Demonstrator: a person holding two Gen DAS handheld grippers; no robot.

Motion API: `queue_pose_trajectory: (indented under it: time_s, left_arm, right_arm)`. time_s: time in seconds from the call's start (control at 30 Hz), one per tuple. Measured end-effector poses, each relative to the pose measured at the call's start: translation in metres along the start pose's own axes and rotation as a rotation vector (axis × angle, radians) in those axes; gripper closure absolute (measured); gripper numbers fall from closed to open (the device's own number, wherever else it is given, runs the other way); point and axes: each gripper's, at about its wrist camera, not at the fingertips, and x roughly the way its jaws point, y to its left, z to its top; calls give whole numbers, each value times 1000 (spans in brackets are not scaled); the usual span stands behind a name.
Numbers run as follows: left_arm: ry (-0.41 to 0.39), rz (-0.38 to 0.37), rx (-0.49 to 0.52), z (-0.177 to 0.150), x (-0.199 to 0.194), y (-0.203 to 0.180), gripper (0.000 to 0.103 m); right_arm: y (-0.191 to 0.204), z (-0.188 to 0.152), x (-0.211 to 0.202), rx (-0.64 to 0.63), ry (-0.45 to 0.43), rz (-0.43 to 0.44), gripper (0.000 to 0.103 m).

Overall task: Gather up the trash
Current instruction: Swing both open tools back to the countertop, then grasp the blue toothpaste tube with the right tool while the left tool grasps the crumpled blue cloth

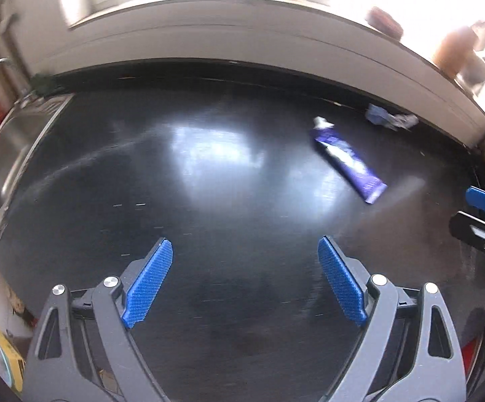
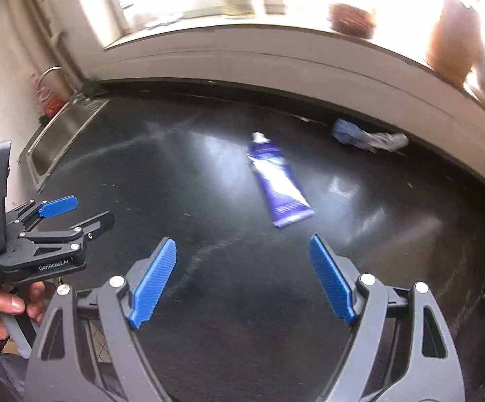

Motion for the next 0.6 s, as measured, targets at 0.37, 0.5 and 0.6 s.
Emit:
queue_pose_trajectory:
  time_s: [0.37,0.5,0.6]
  left_arm:
    - [53,12,25,6,27,-35,15]
    - [61,-3,21,7,46,-34,15]
    - [95,12,33,8,64,-35,15]
  right_arm:
    - [-33,24,76,-79,75,41,24]
    - [-38,42,135,-110,125,32,24]
    - [-39,52,167,-126,153,13,24]
